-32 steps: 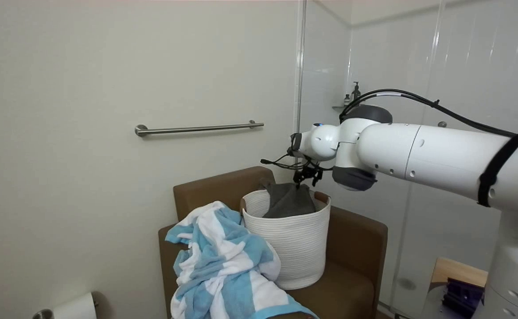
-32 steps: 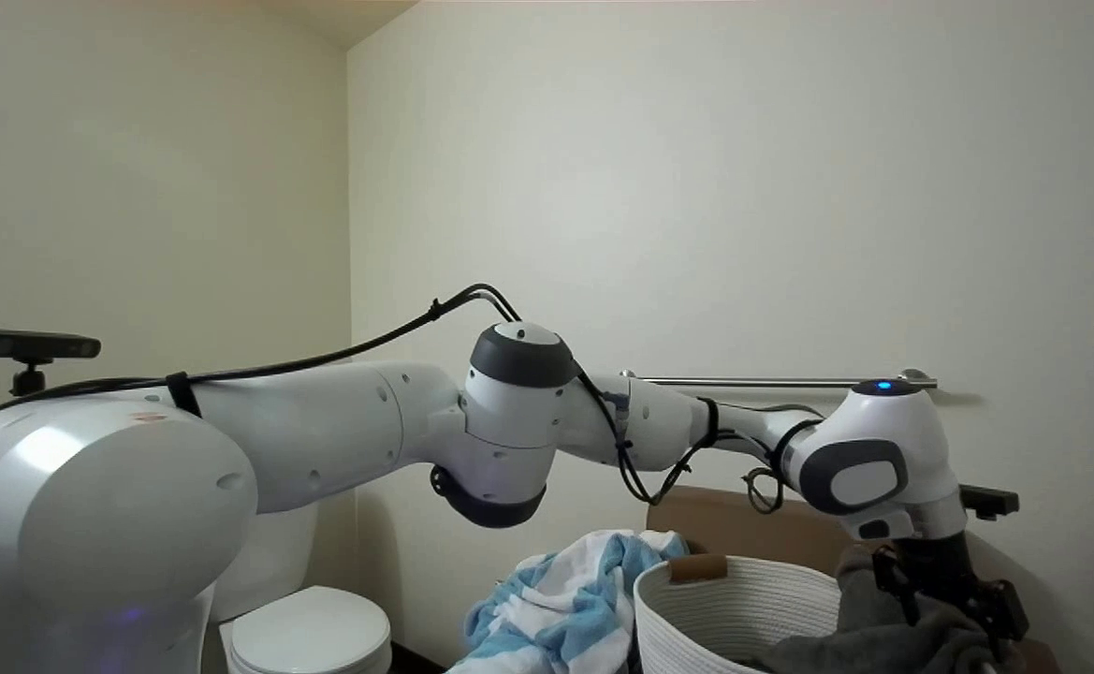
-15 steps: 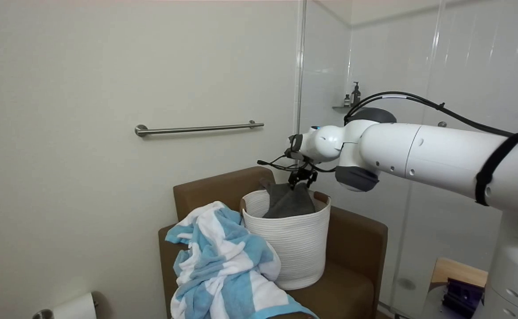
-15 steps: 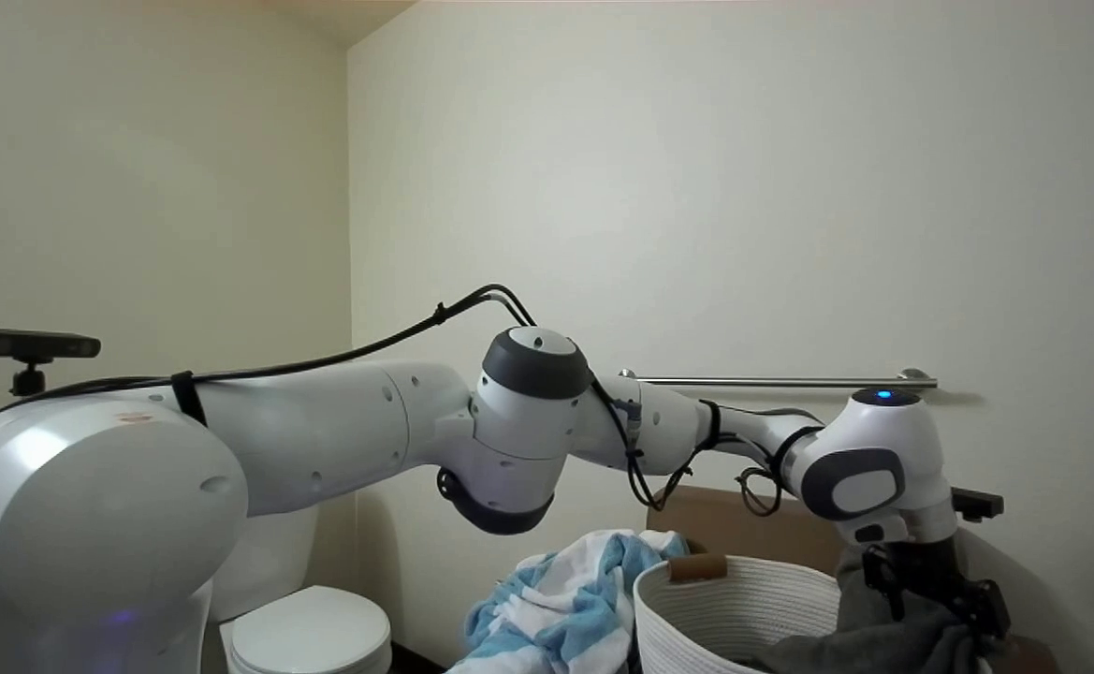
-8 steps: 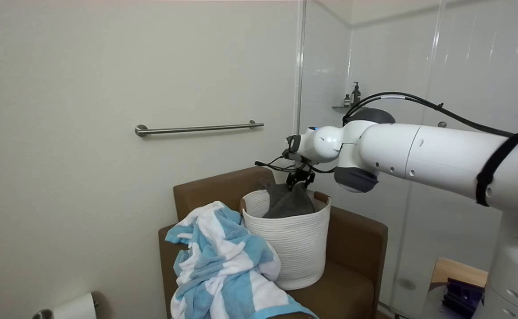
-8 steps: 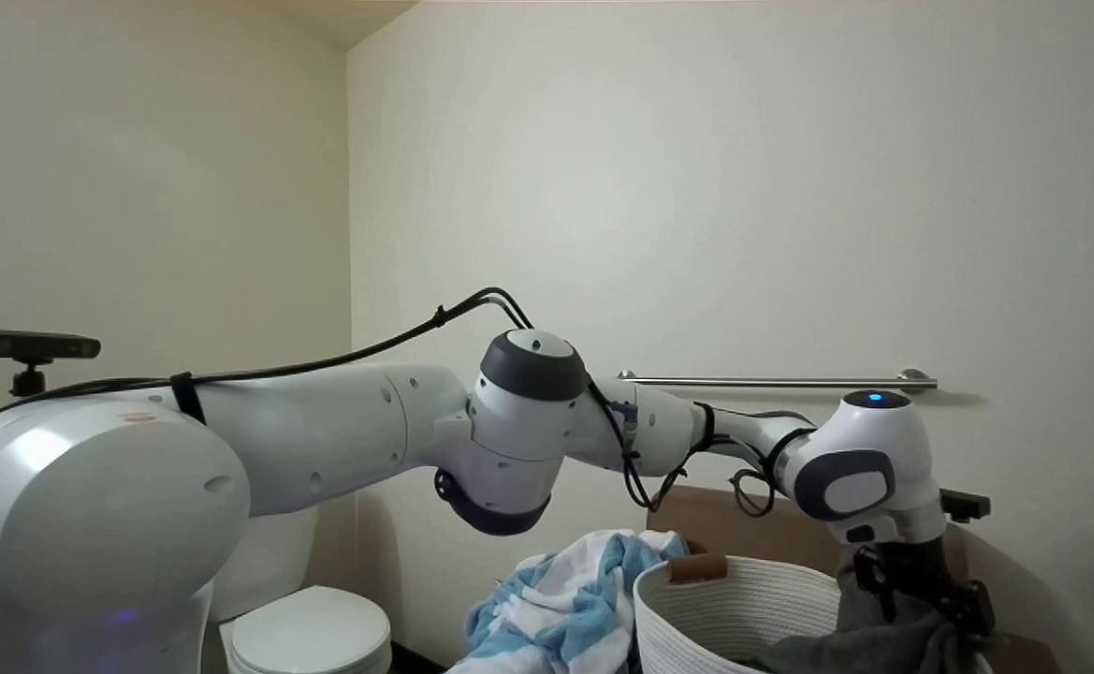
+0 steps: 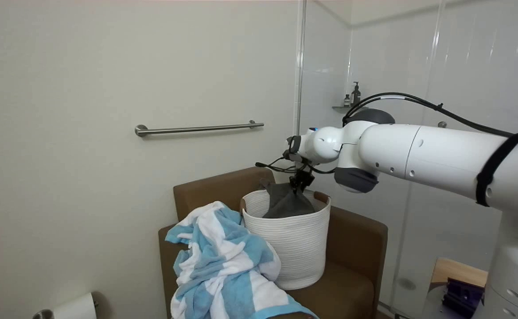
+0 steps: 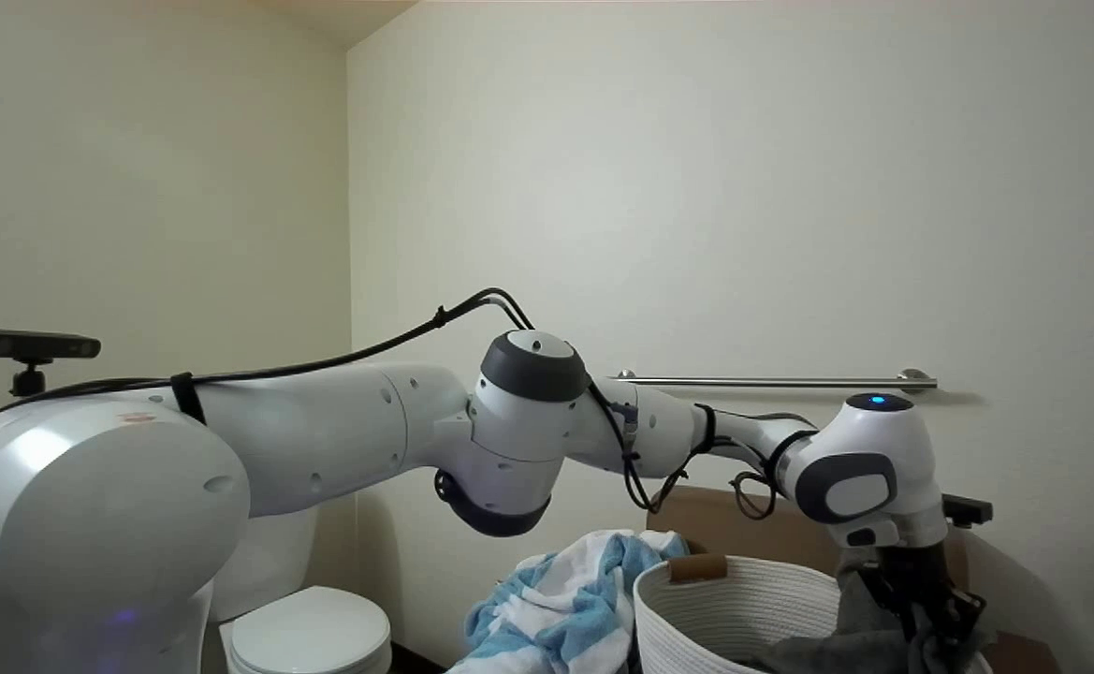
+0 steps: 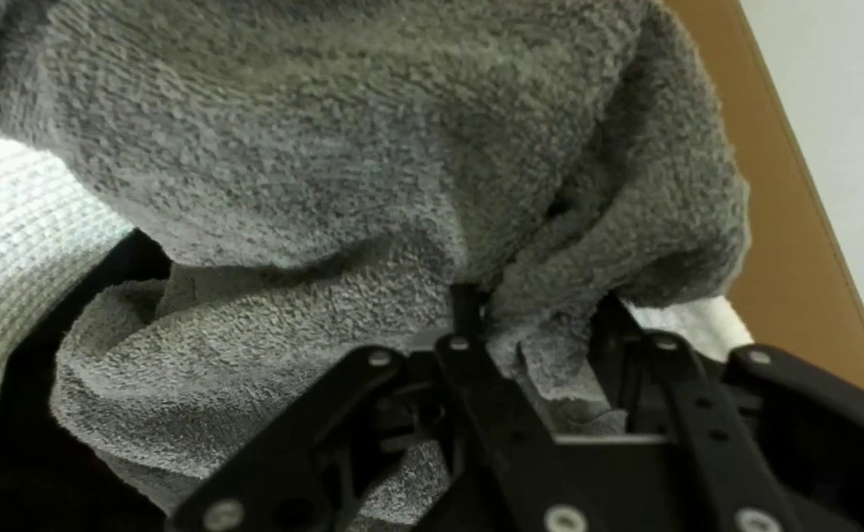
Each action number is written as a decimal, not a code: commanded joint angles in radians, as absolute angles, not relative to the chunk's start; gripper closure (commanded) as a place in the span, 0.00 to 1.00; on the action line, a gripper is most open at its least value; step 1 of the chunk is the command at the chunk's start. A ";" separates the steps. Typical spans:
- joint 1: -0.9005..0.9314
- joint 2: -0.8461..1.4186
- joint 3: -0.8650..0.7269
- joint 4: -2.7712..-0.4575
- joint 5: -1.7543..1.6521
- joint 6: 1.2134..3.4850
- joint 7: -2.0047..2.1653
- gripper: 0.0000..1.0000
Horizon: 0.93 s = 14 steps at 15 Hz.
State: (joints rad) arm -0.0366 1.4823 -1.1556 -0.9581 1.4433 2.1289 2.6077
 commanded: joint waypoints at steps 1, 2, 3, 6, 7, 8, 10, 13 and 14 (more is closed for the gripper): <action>-0.025 1.483 -1.155 -0.968 1.425 2.100 2.608 0.90; -0.035 1.483 -1.148 -0.946 1.412 2.077 2.608 0.91; -0.049 1.483 -1.141 -0.916 1.389 2.043 2.608 0.93; -0.102 1.474 -1.074 -0.790 1.243 1.937 2.607 0.92; -0.108 1.467 -1.042 -0.769 1.201 1.922 2.607 0.91; -0.107 1.468 -1.037 -0.752 1.182 1.902 2.607 0.91; -0.100 1.468 -1.031 -0.733 1.159 1.880 2.607 0.90; -0.107 1.469 -1.019 -0.674 1.132 1.847 2.607 0.92; -0.106 1.469 -1.020 -0.658 1.126 1.840 2.607 0.91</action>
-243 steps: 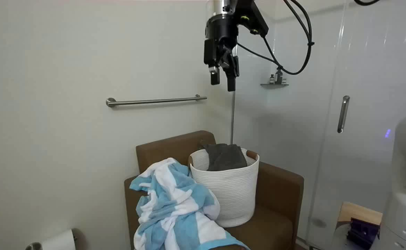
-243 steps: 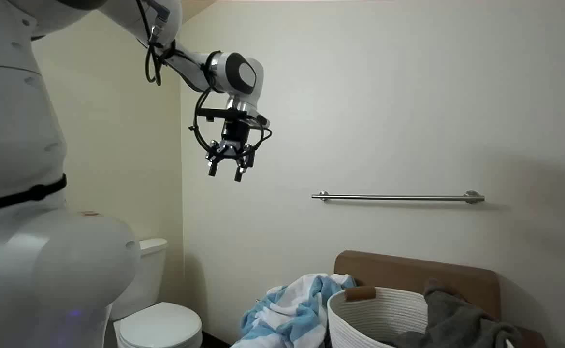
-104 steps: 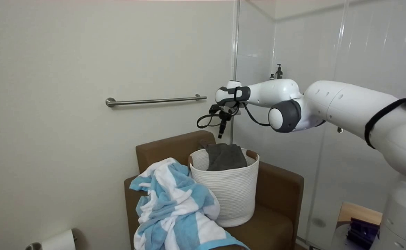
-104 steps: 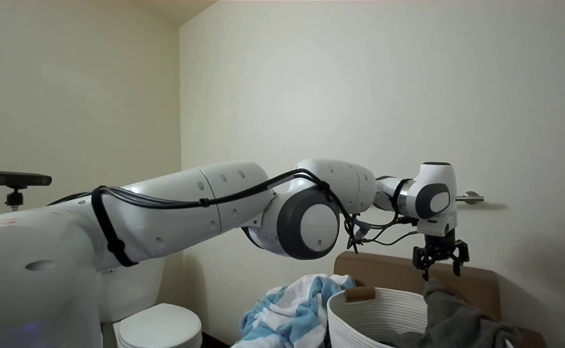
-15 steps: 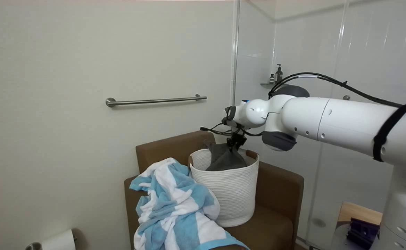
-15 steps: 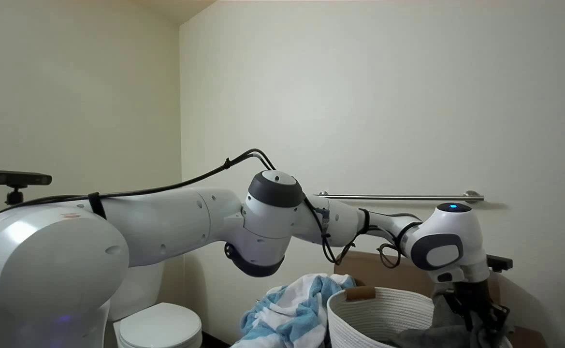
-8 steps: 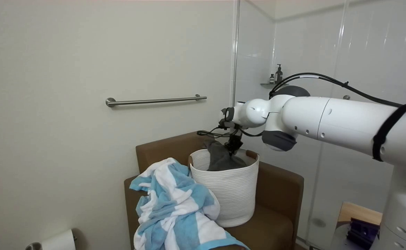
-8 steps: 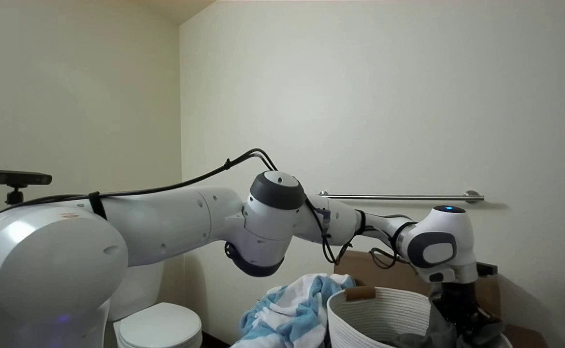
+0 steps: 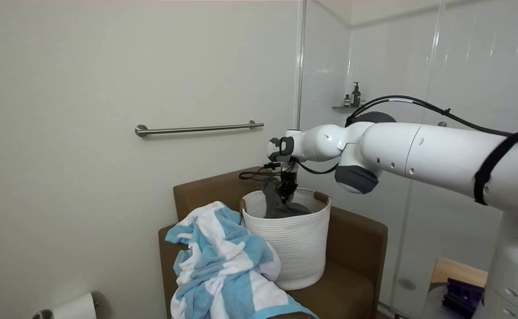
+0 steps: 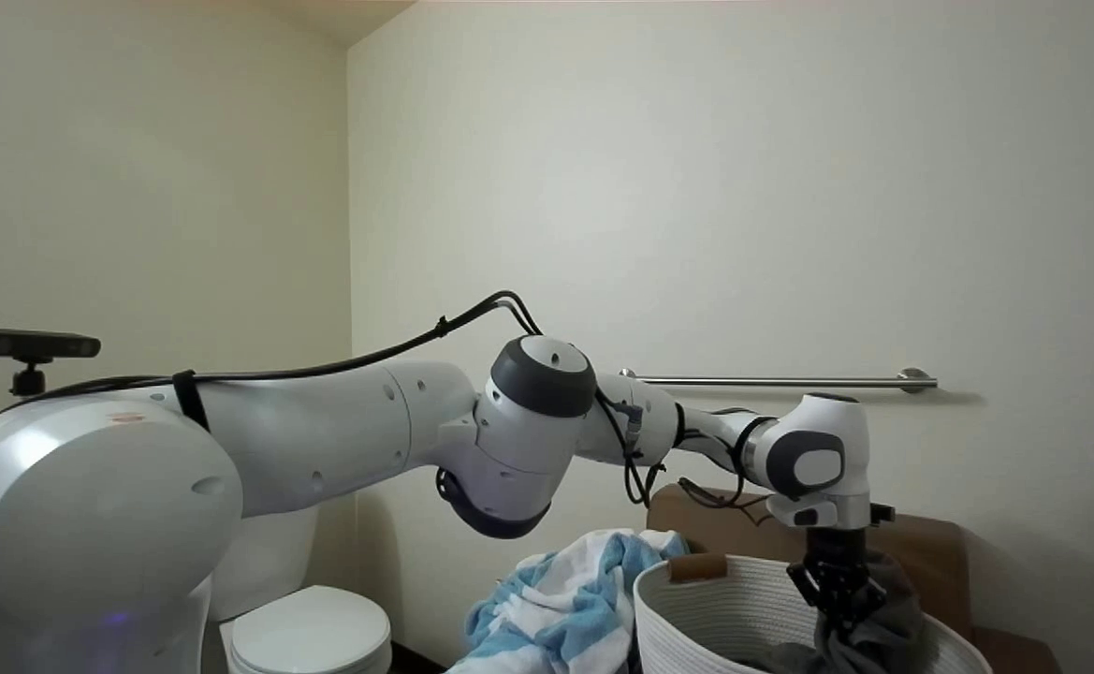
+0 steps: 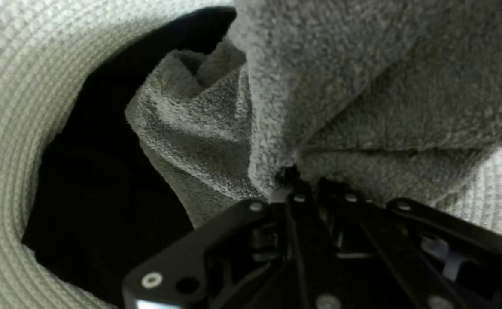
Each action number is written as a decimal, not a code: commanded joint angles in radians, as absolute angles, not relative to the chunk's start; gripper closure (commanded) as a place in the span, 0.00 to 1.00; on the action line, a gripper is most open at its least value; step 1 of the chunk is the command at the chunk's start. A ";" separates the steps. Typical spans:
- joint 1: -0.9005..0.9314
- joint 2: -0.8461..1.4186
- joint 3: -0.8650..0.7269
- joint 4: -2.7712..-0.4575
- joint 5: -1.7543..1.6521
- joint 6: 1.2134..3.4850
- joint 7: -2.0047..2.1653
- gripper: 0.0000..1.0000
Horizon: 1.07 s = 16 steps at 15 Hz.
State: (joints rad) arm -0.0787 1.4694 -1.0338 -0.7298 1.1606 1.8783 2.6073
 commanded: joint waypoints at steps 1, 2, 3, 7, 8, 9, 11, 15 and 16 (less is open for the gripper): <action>-0.105 1.470 -1.022 -0.639 1.116 1.836 2.607 0.92; -0.104 1.470 -1.027 -0.620 1.104 1.829 2.607 0.91; -0.094 1.469 -1.045 -0.618 1.105 1.822 2.597 0.91; -0.029 1.427 -1.089 -0.692 1.064 1.787 2.560 0.92; -0.012 1.419 -1.104 -0.715 1.051 1.775 2.556 0.92; 0.014 1.412 -1.124 -0.746 1.041 1.767 2.558 0.92; 0.063 1.397 -1.157 -0.818 1.025 1.769 2.553 0.91; 0.175 1.363 -1.213 -0.999 1.045 1.801 2.542 0.92; 0.201 1.353 -1.222 -1.042 1.053 1.807 2.537 0.92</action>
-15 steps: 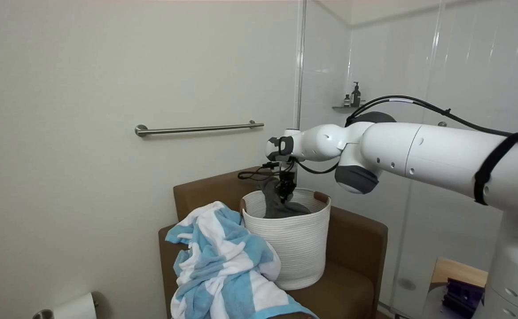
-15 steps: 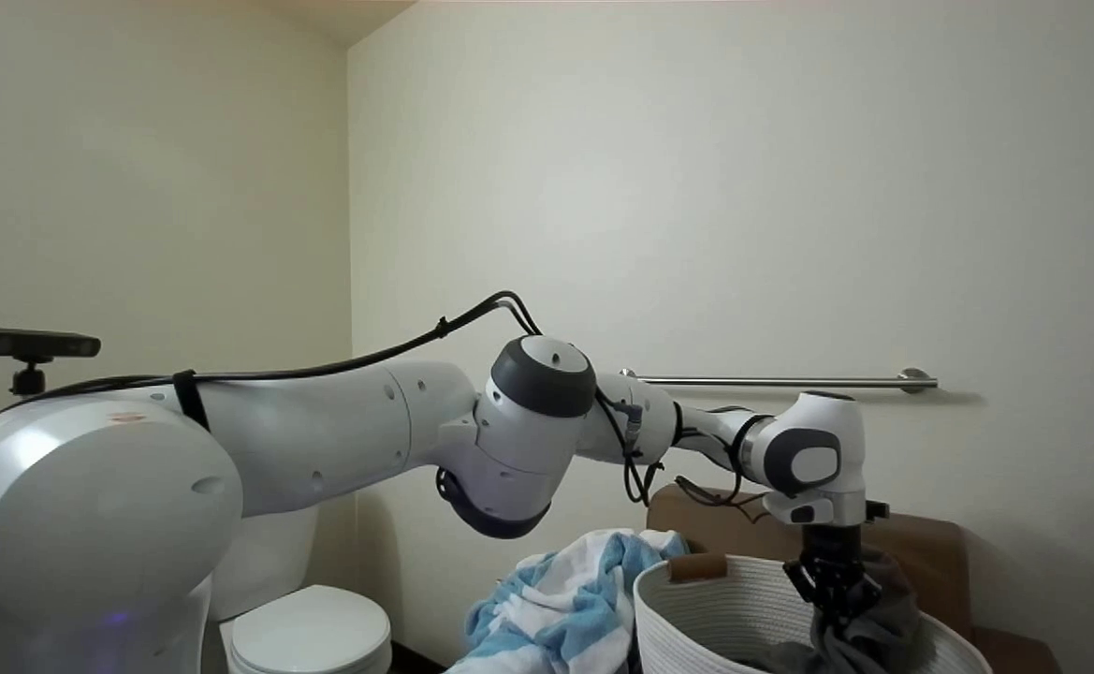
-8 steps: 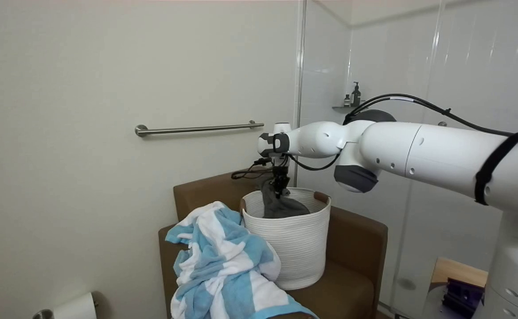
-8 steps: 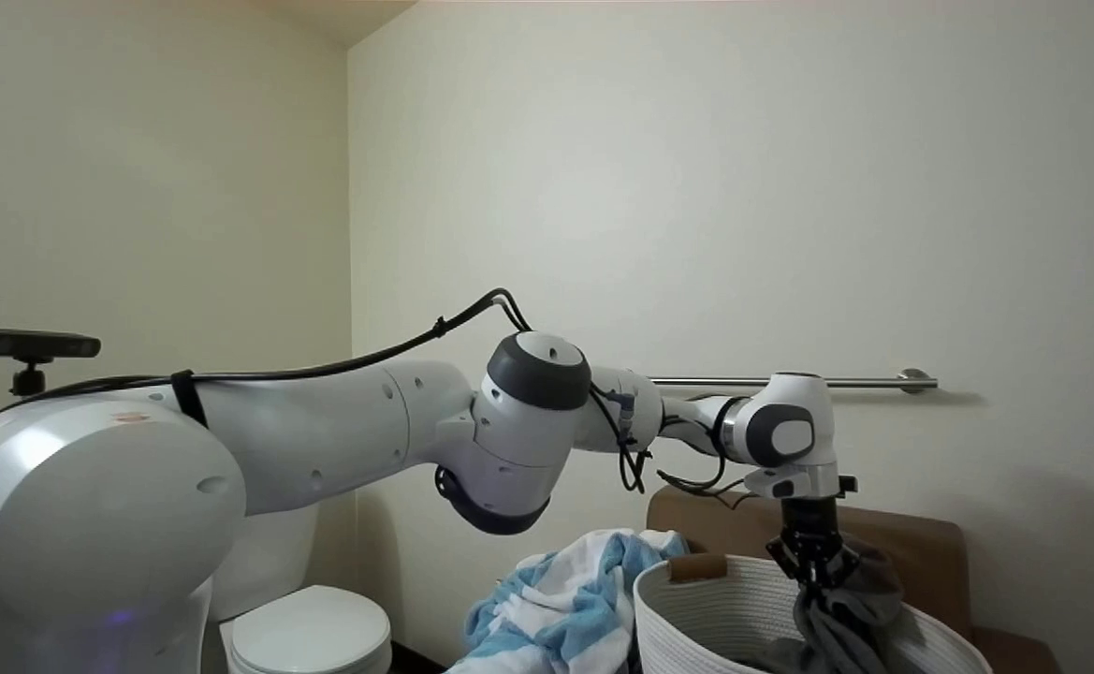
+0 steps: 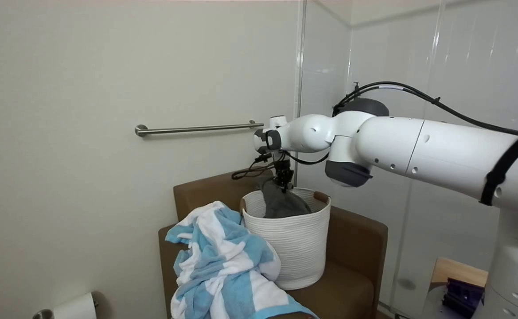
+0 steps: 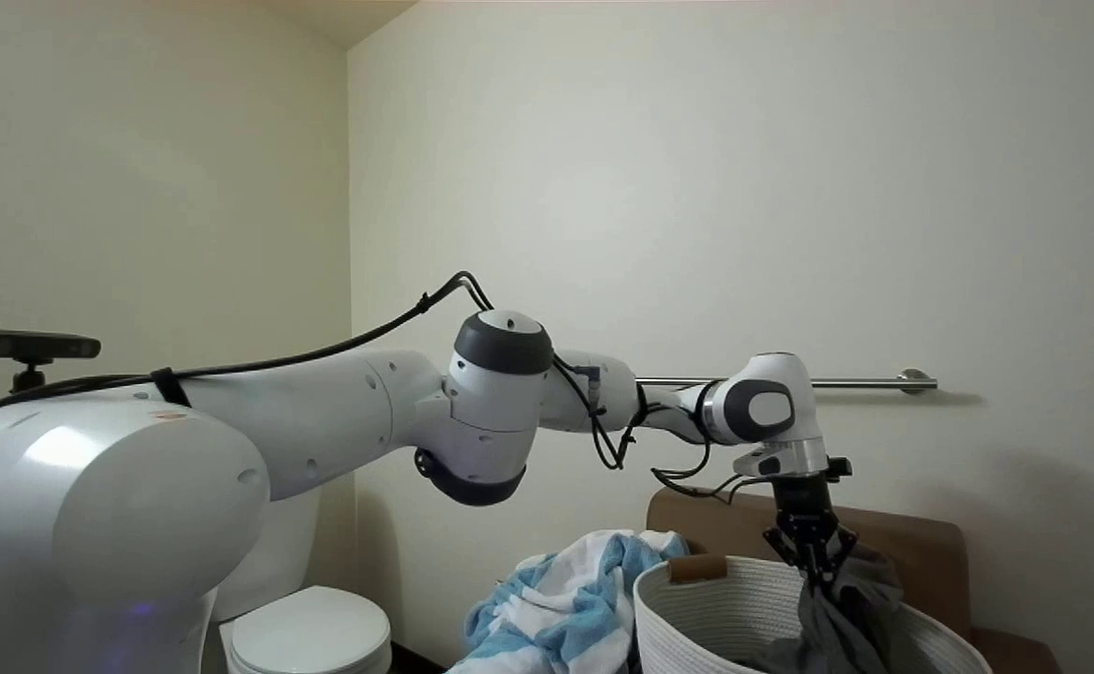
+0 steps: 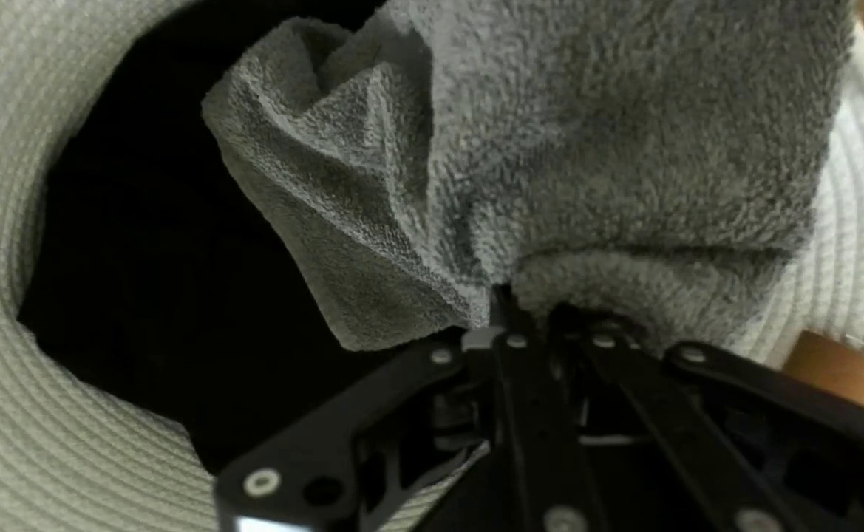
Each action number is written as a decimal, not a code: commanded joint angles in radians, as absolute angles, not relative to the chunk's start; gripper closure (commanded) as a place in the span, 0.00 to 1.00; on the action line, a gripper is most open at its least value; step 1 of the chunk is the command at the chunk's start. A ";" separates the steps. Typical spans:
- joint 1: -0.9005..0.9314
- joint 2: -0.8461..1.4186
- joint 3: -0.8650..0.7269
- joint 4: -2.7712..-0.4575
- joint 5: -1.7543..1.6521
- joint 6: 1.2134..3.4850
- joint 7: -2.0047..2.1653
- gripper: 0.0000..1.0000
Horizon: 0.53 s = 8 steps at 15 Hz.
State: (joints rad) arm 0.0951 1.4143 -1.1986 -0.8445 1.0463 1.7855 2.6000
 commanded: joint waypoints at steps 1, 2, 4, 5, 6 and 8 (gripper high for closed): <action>0.226 1.344 -1.231 -1.085 1.061 1.815 2.532 0.92; 0.252 1.334 -1.239 -1.131 1.071 1.824 2.528 0.92; 0.302 1.311 -1.252 -1.218 1.093 1.846 2.518 0.92; 0.326 1.299 -1.257 -1.264 1.107 1.861 2.509 0.92; 0.349 1.283 -1.261 -1.310 1.122 1.876 2.487 0.92; 0.391 1.258 -1.272 -1.403 1.145 1.905 2.420 0.92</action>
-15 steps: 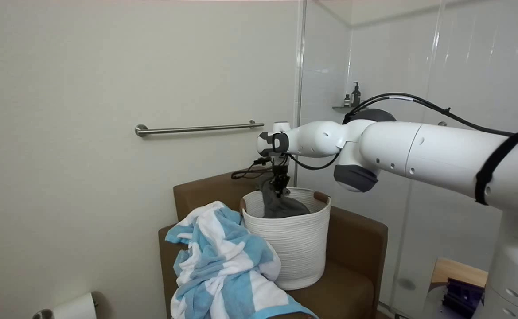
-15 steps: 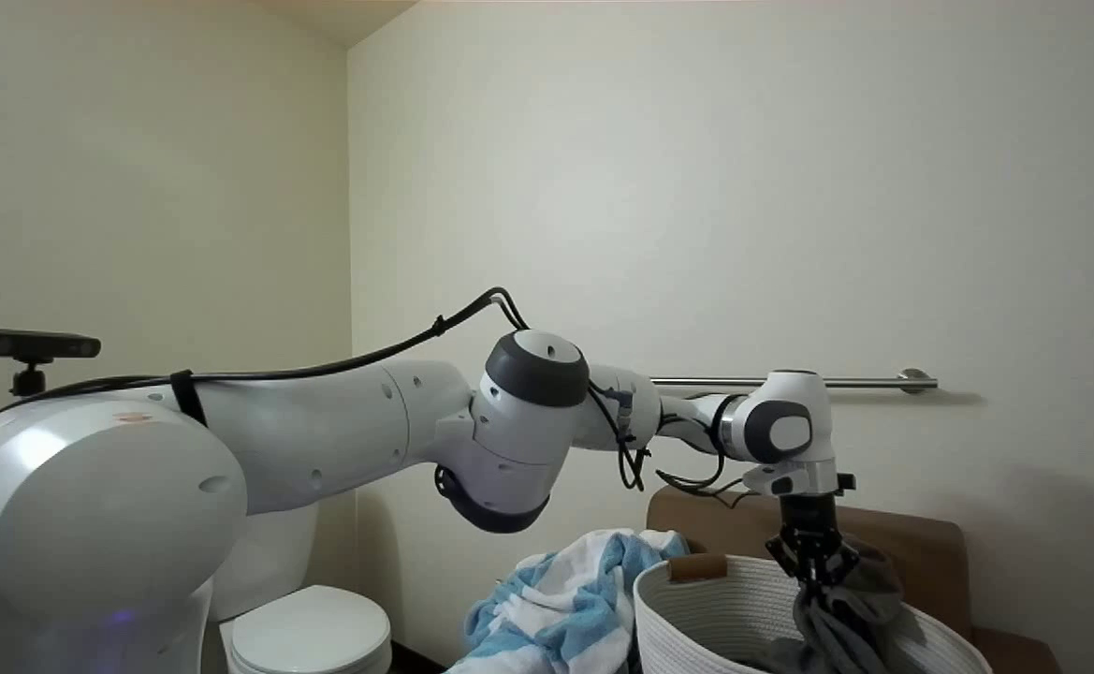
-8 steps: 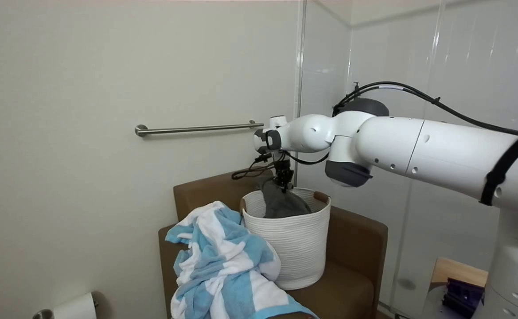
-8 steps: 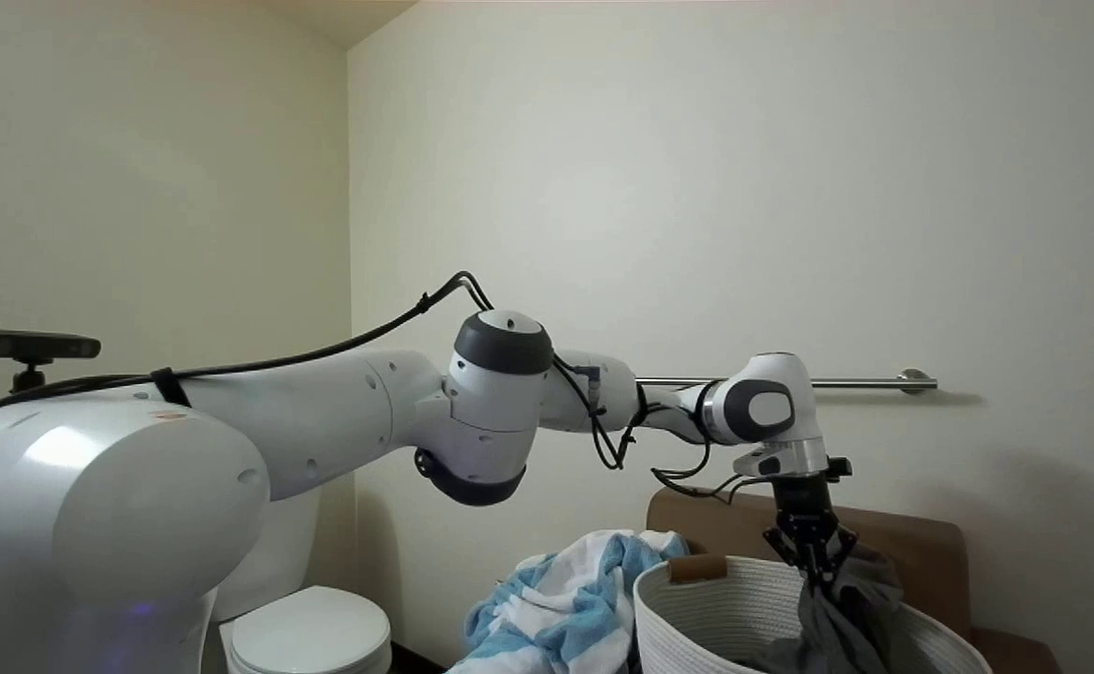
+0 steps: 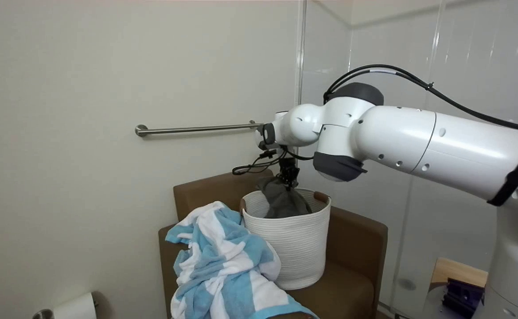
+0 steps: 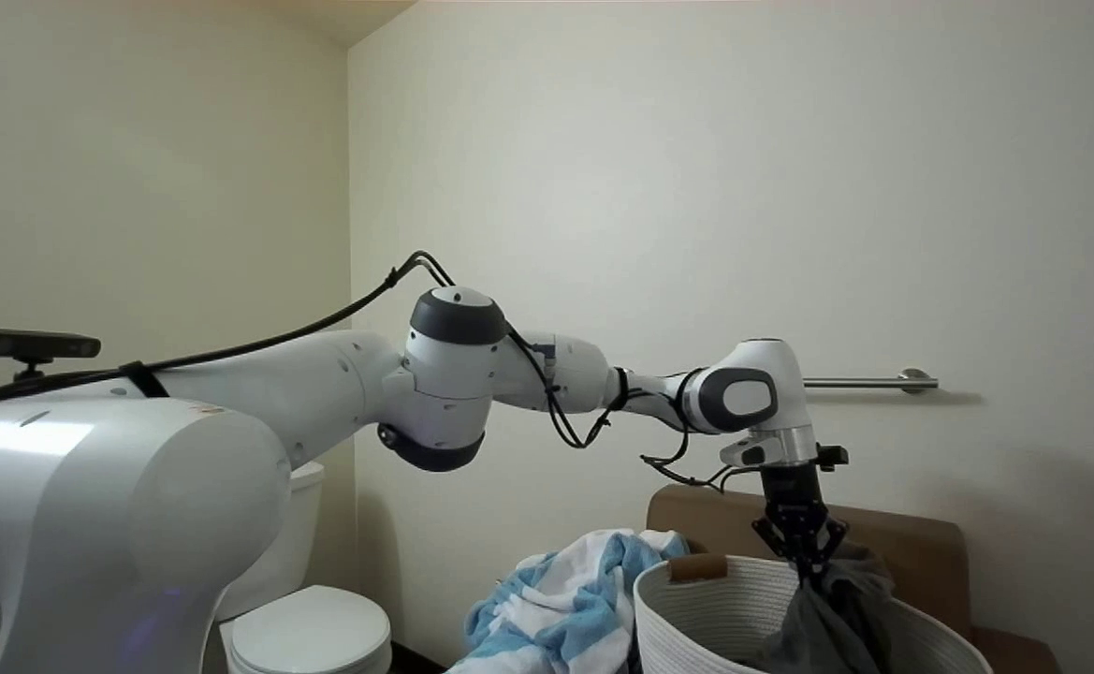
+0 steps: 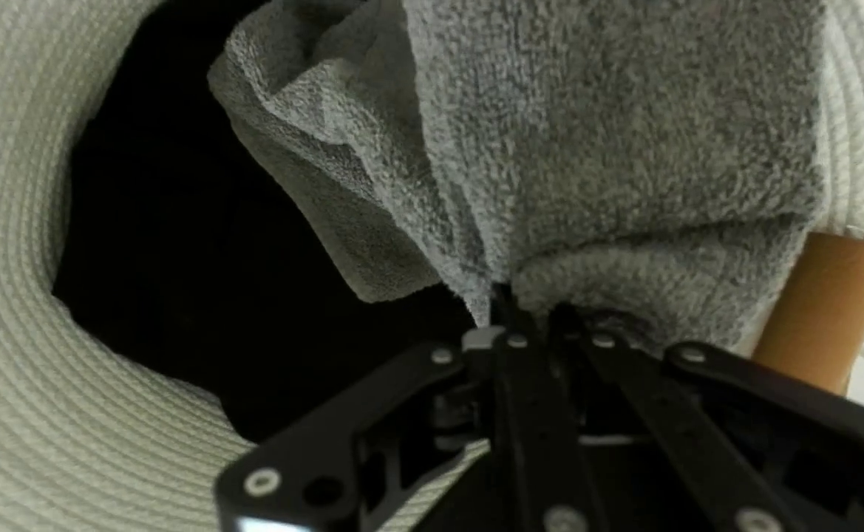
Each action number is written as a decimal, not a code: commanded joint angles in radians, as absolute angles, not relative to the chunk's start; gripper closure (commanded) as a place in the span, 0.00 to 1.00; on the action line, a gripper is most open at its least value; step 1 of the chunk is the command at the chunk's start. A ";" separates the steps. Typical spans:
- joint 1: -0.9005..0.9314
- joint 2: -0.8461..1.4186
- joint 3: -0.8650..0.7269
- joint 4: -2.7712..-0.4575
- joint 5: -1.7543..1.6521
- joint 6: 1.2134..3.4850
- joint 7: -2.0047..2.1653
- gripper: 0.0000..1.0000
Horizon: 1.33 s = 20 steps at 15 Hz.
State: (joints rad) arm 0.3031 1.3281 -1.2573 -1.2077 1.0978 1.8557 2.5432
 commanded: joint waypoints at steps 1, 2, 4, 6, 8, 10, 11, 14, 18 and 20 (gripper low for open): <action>0.416 1.253 -1.285 -1.452 1.138 1.908 2.377 0.92; 0.314 1.208 -1.148 -1.306 0.973 1.955 2.513 0.92; 0.346 1.189 -1.163 -1.378 0.978 1.966 2.470 0.92; 0.357 1.183 -1.166 -1.399 0.980 1.969 2.465 0.92; 0.383 1.166 -1.168 -1.439 0.947 2.019 2.470 0.92; 0.454 1.064 -1.148 -1.578 0.868 2.169 2.440 0.92; 0.524 1.108 -1.253 -1.632 0.970 2.178 2.384 0.93; 0.644 1.046 -1.326 -1.775 0.992 2.302 2.337 0.92; 0.865 0.981 -1.440 -1.993 1.019 2.417 2.181 0.91; 0.983 0.927 -1.480 -2.110 1.091 2.522 2.051 0.92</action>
